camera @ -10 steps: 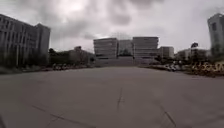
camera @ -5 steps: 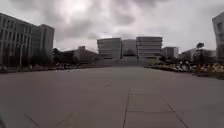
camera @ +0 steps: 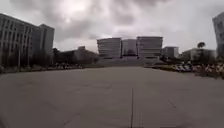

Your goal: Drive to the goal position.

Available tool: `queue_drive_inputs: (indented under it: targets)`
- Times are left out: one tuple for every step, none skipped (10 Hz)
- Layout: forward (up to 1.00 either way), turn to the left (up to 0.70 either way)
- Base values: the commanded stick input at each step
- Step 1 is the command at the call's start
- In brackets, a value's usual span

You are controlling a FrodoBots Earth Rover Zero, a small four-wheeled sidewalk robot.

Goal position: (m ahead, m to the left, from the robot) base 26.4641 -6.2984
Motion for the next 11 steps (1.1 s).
queue_drive_inputs:
  targets:
    - [0.7, -0.35]
    - [0.7, -0.35]
    - [0.7, -0.35]
    - [0.7, -0.35]
    - [0.7, -0.17]
    - [0.7, 0.0]
    - [0.7, 0.0]
    - [0.7, 0.0]
    - [0.7, 0.0]
    - [0.7, 0.0]
    - [0.7, 0.0]
